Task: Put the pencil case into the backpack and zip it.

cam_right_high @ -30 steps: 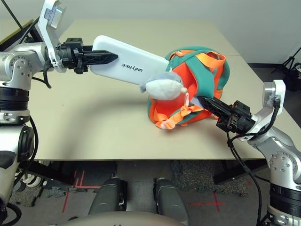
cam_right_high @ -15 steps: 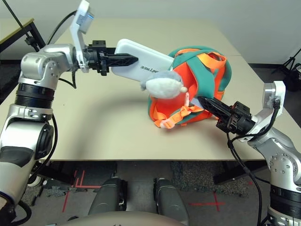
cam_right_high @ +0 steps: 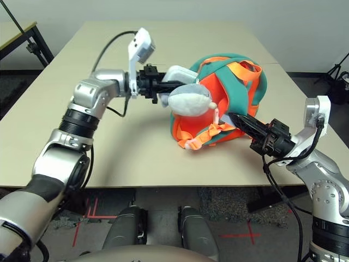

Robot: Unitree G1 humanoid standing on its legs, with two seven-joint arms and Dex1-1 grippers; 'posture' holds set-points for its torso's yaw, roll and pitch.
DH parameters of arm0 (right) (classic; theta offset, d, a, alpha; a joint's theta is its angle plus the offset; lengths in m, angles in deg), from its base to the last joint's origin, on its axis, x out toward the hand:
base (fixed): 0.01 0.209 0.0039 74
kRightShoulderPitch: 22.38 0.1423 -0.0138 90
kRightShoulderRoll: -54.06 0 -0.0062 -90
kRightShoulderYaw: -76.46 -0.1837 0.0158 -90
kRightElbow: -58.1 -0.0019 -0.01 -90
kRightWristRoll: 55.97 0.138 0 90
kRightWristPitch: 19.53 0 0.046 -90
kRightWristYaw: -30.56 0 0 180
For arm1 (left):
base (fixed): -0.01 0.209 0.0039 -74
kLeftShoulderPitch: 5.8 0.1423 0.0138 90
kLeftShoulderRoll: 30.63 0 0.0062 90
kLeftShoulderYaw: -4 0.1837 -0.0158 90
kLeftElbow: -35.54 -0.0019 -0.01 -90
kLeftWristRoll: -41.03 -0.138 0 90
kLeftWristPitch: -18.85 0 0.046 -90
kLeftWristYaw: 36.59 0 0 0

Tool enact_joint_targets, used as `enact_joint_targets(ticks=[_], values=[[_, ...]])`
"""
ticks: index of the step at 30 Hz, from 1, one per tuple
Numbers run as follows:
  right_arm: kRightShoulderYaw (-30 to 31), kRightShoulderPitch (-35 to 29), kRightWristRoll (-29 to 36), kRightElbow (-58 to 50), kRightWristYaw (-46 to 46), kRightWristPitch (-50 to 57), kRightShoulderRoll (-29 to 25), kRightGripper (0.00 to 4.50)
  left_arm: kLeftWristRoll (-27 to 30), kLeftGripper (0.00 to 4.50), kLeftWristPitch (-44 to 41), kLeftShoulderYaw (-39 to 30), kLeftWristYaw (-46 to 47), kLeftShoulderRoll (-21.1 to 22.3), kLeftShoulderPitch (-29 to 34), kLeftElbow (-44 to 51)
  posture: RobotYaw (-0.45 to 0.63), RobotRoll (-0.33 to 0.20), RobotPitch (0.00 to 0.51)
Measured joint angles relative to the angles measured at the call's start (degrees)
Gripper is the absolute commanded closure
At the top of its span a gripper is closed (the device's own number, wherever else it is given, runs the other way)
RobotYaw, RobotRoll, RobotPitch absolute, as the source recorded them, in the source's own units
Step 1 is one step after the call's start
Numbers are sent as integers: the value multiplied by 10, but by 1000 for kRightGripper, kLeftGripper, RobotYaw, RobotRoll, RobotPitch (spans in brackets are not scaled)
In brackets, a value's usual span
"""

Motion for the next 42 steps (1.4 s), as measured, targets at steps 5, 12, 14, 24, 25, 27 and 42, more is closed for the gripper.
enact_joint_targets(ticks=[5,12,14,24,25,27,42], values=[[0,1,0,0,0,0,0,4500,-4,2482,9,0,18,-13,15,5,18,0,51],[1,2,-1,0,0,0,0,4500,12,24,-24,-26,0,43,2,23,26,0,58],[1,2,-1,0,-1,0,0,4500,21,24,-39,-42,-10,67,-13,36,27,0,59],[2,5,-2,5,-2,0,-1,4500,50,1401,-101,-69,-25,125,-21,97,38,0,64],[2,7,-2,6,-2,0,-1,4500,55,1815,-110,-68,-27,125,-15,106,38,0,64],[3,8,-2,6,-3,0,-1,4500,62,2610,-121,-64,-32,125,2,122,38,0,64],[2,5,-2,10,-2,0,-9,4500,59,4478,-117,-23,-14,56,29,108,9,0,64]])
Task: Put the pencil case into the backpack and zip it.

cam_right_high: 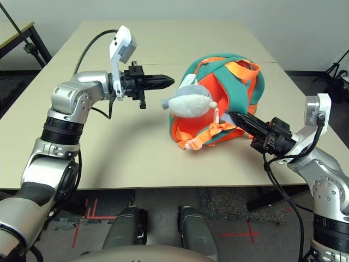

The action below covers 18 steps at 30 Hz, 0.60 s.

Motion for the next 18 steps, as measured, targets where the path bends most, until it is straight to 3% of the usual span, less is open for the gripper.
enact_joint_targets(ticks=[7,18], values=[[0,-5,1,-8,3,0,1,4500,-37,4478,61,18,12,-23,-1,-65,2,0,65],[-2,-11,2,-11,12,-1,2,4500,-63,4478,101,44,42,-88,29,-73,-5,0,64]])
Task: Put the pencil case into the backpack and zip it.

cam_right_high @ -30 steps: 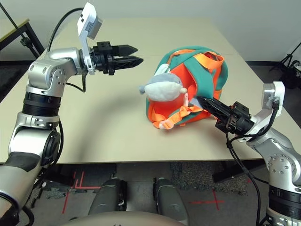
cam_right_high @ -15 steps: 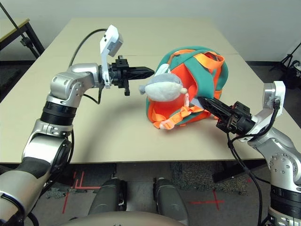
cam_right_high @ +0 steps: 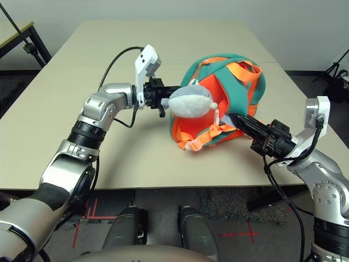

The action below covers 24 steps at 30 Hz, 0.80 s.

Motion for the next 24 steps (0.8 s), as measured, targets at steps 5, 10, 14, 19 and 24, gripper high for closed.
enact_joint_targets(ticks=[5,10,14,19,24], values=[[0,0,0,0,0,0,0,4500,-16,4478,1,23,-4,20,13,26,4,0,67],[0,1,0,0,-2,0,-1,4500,-14,4478,-20,12,-10,56,-7,74,4,0,67],[1,5,0,1,-5,0,-2,4500,-5,4478,-36,-16,-16,103,-34,86,25,0,69],[3,11,-1,8,-11,0,-2,4500,28,3141,-77,-53,-36,144,-56,100,31,0,69],[10,21,-4,14,-13,0,-4,4500,69,1149,-123,-76,-64,176,-83,118,35,0,67]])
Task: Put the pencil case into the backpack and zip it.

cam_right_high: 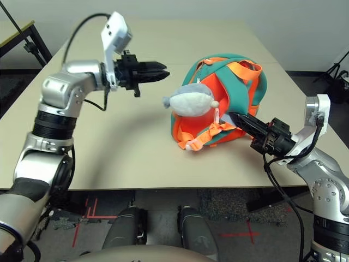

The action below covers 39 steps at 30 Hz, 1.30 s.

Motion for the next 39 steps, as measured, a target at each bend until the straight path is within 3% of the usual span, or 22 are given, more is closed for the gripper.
enact_joint_targets(ticks=[3,4,8,13,20,35,38,39], values=[[5,1,-1,1,-2,0,-3,4500,42,69,-41,-13,-20,5,-12,23,35,0,63],[5,2,-1,2,-2,0,-4,4500,56,23,-54,-16,-26,5,-19,31,35,0,63],[9,3,-4,3,-4,0,-5,4500,100,23,-85,-32,-34,5,-30,56,26,0,57],[9,2,-4,3,-4,0,-5,4500,114,23,-98,-22,-37,5,-24,80,22,0,54],[9,0,-4,2,-3,0,-6,4500,106,23,-89,37,-47,0,23,81,11,0,54],[9,-7,1,-1,2,1,-6,4500,66,23,-39,84,-51,-36,50,28,4,0,64],[9,-7,2,-1,3,1,-6,4500,54,599,-21,88,-49,-54,50,8,1,0,63],[9,-8,2,-1,3,1,-6,4500,50,998,-17,88,-47,-58,50,3,0,0,63]])
